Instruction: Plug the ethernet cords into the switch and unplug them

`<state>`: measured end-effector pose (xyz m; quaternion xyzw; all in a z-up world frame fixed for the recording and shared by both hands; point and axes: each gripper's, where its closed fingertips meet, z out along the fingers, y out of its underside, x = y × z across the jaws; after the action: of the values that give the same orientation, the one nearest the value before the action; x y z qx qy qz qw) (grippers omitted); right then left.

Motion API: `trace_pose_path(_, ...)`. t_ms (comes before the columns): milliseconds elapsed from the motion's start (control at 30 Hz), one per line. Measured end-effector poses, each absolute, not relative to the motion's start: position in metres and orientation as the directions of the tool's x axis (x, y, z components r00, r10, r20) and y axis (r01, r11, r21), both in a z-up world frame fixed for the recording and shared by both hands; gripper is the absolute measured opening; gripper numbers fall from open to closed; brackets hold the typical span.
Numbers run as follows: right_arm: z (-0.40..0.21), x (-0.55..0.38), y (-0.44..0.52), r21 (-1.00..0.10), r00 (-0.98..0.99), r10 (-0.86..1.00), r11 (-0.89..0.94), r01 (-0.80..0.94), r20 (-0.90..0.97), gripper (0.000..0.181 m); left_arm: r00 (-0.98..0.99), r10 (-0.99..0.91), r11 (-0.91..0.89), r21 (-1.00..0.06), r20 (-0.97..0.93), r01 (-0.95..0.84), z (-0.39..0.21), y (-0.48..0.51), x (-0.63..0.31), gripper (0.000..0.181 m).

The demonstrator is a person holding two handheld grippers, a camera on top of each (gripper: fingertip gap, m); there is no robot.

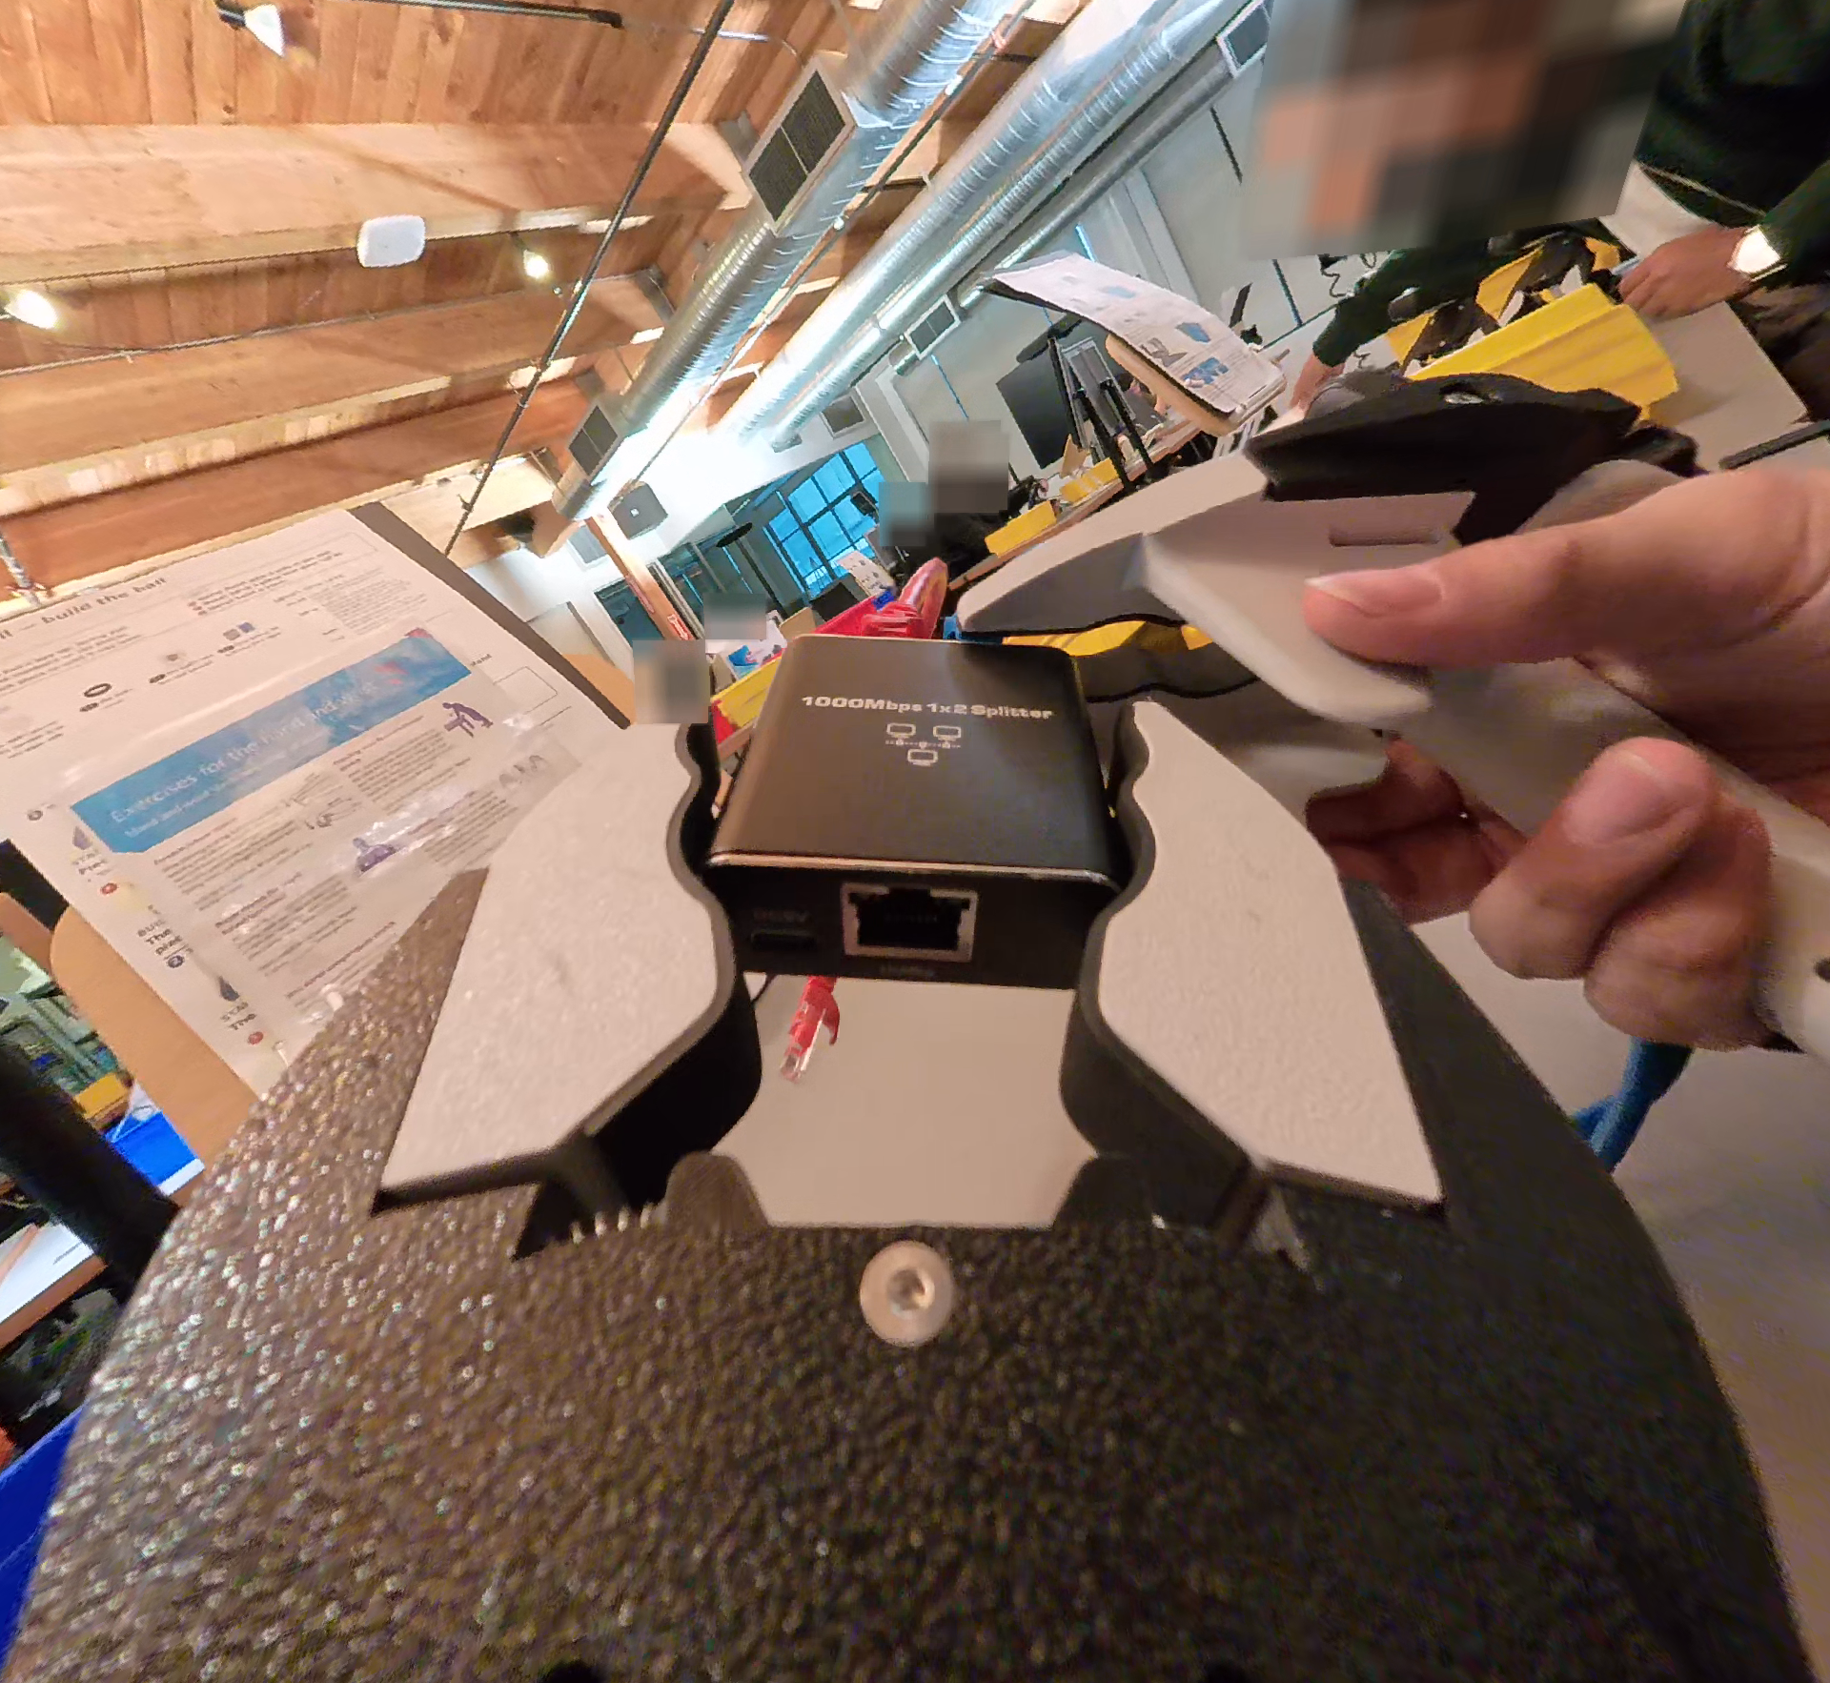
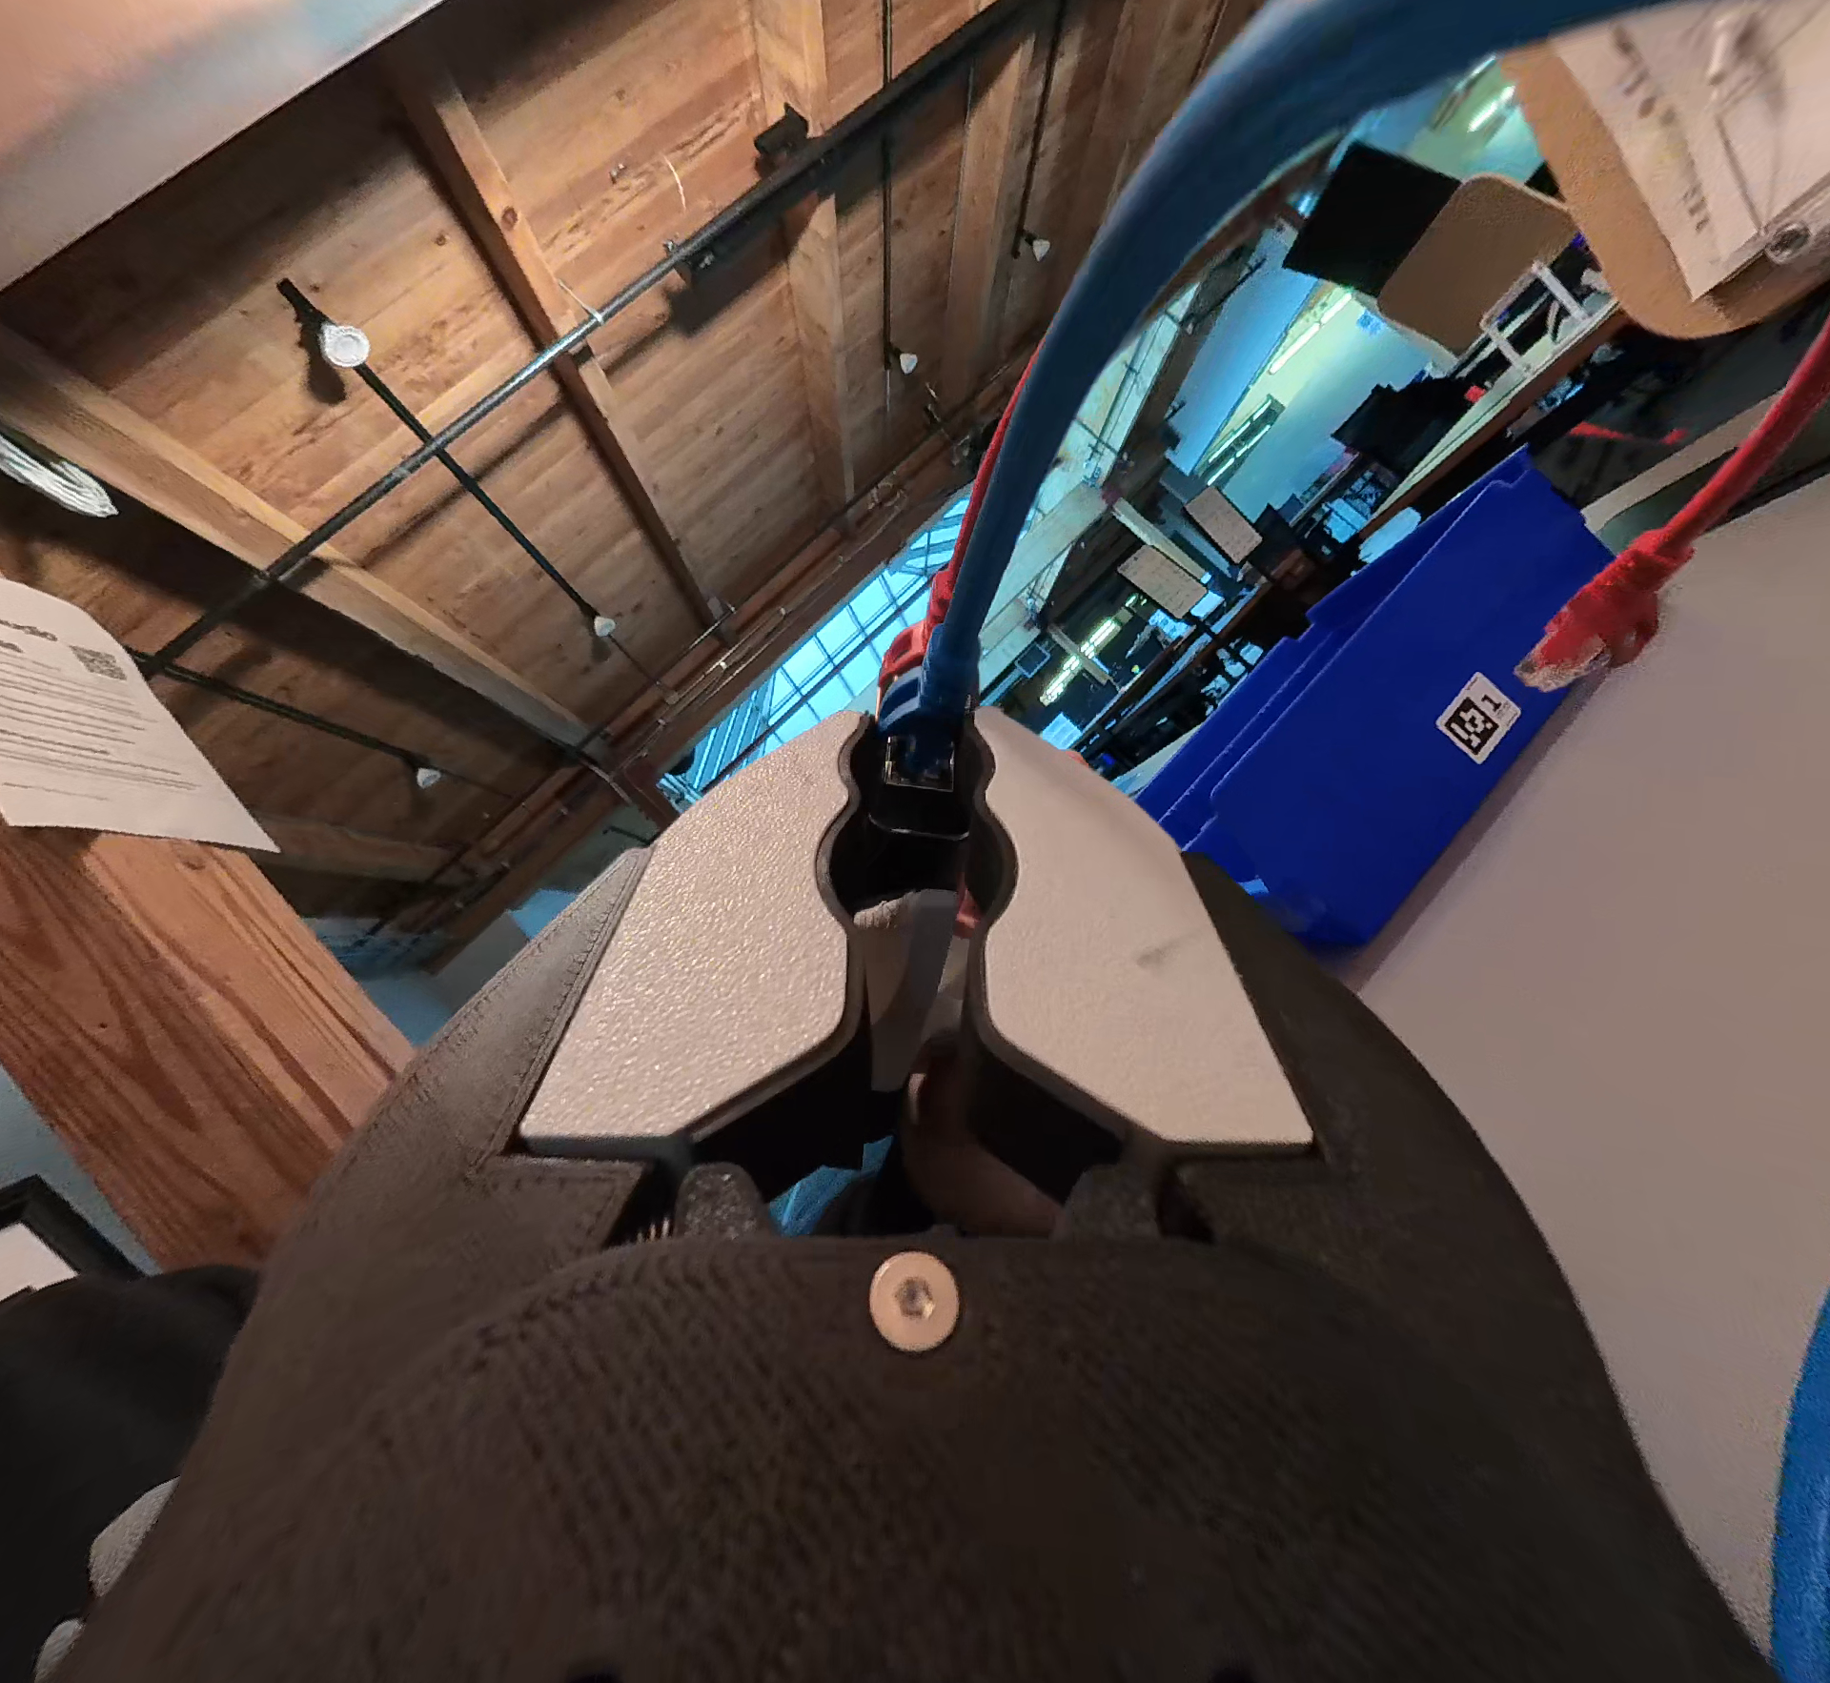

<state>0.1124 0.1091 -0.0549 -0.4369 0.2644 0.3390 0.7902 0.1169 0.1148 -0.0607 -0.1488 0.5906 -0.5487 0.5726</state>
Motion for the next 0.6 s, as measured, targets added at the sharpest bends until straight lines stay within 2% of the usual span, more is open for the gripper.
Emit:
trace_pose_path(200, -0.0554, 0.1118, 0.1081, -0.576, 0.690, 0.226, 0.408, -0.708, -0.688, 0.014, -0.308, -0.820, 0.321, -0.832, -0.483, 0.452, -0.0626, 0.1137, 0.1187, 0.075)
trace_pose_path(533, -0.0473, 0.1047, 0.1055, -0.795, 0.877, 0.123, 0.377, -0.475, -0.465, 0.015, -0.318, -0.848, 0.236, -0.838, -0.425, 0.492, -0.0587, 0.1106, 0.1175, 0.075)
trace_pose_path(600, -0.0459, 0.1041, 0.1058, -0.812, 0.888, 0.126, 0.365, -0.455, -0.442, 0.014, -0.308, -0.851, 0.232, -0.832, -0.425, 0.504, -0.0571, 0.1111, 0.1172, 0.075)
